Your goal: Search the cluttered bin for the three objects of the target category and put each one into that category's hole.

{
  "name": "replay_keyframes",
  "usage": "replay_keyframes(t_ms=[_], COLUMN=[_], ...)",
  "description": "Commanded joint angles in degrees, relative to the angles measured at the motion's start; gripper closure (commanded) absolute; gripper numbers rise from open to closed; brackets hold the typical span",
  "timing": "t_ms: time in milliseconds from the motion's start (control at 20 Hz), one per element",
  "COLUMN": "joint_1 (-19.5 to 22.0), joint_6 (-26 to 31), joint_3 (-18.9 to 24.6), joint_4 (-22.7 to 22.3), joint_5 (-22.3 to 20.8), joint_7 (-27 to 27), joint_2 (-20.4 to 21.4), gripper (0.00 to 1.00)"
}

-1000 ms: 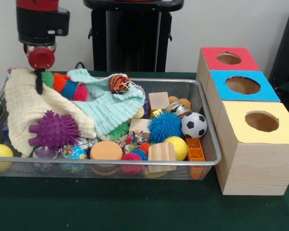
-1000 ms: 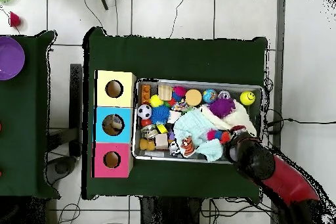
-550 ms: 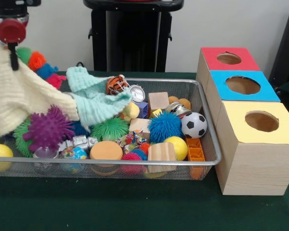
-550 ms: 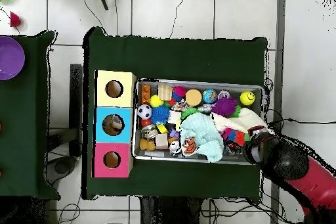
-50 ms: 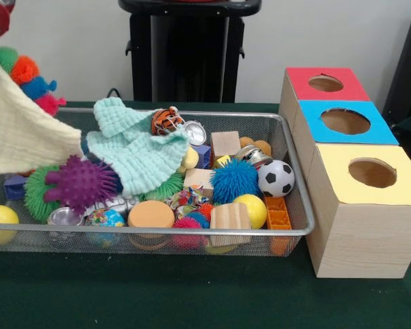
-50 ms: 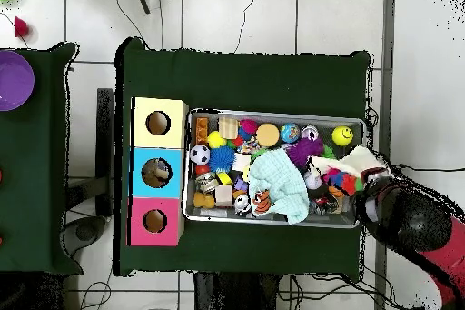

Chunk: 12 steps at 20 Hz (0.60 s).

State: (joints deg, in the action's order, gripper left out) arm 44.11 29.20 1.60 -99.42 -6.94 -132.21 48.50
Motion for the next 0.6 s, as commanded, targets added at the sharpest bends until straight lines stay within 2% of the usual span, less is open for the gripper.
replay_keyframes(t_ms=[50, 400, 600], joint_1=[-3.5, -7.9, -10.4], joint_6=[16.9, 23.2, 29.9], joint_3=[0.0, -2.9, -4.8], joint_4=[5.8, 5.6, 8.1], joint_5=[-3.6, -4.3, -4.7], joint_7=[6.3, 0.9, -1.2], joint_2=[5.7, 9.1, 10.6], gripper=[1.00, 1.00, 1.00])
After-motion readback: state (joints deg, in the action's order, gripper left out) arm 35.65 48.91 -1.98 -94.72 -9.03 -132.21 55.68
